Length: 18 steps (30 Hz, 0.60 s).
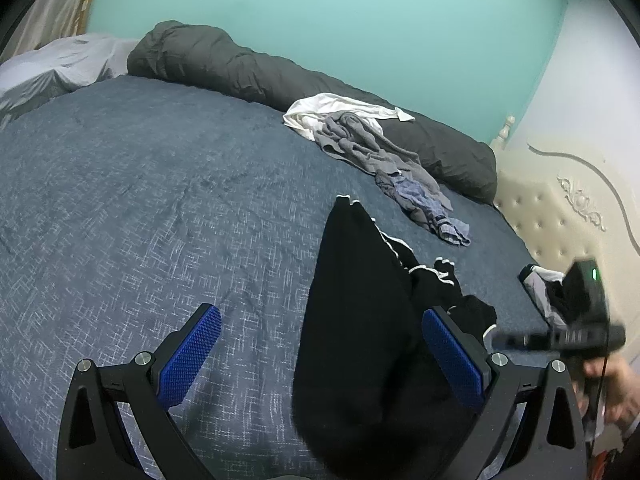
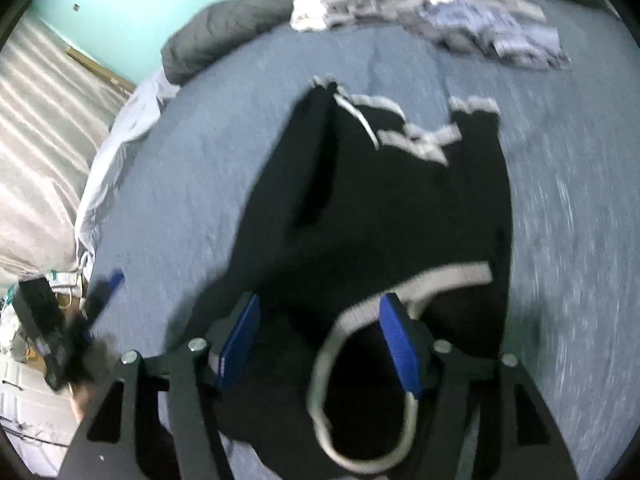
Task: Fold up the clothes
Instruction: 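Drag the hoodie hood edge across the bed with the right tool to spread it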
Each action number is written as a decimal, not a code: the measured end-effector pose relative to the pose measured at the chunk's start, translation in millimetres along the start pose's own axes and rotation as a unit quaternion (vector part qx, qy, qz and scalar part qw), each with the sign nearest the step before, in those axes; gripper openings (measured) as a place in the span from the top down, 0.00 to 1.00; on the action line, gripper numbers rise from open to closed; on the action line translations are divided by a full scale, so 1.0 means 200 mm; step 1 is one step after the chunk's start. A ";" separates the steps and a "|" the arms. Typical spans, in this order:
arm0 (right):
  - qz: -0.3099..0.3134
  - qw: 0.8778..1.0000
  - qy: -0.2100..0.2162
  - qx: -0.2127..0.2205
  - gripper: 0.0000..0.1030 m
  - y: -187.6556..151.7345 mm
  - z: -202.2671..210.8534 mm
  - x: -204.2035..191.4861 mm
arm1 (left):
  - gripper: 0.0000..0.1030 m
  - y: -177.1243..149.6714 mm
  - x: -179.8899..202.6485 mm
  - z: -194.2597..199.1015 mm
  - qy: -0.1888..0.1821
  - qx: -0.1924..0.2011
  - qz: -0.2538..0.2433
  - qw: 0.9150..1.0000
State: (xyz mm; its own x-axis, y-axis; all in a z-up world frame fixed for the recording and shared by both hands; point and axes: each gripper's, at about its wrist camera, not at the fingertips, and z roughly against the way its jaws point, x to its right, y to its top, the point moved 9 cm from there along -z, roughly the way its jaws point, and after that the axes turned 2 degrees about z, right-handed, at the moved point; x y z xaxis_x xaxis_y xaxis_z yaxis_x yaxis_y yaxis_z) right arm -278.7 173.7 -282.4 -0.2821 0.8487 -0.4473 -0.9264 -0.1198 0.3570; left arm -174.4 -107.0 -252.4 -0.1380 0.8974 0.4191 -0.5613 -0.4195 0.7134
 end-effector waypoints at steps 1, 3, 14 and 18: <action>-0.001 1.000 0.001 -0.007 0.38 -0.04 0.00 0.02 | 0.00 0.00 0.00 0.00 0.000 0.000 0.000 1.000; 0.002 1.000 0.013 -0.014 0.38 -0.09 0.00 0.02 | 0.00 0.00 0.00 0.00 -0.001 0.000 0.000 1.000; 0.107 0.994 0.008 -0.027 0.80 -0.15 -0.07 -0.25 | 0.00 -0.01 -0.08 0.01 0.015 0.000 0.008 1.000; 0.111 0.993 0.025 0.017 0.87 -0.01 -0.04 -0.34 | 0.00 0.00 -0.14 0.02 0.016 0.003 0.024 1.000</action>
State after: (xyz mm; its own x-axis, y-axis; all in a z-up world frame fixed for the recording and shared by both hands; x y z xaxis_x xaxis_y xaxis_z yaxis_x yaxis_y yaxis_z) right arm -260.1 111.4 -258.4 -0.4916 0.7760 -0.3952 -0.8313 -0.2831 0.4784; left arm -167.3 -132.3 -261.5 -0.1911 0.8804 0.4340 -0.5494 -0.4623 0.6960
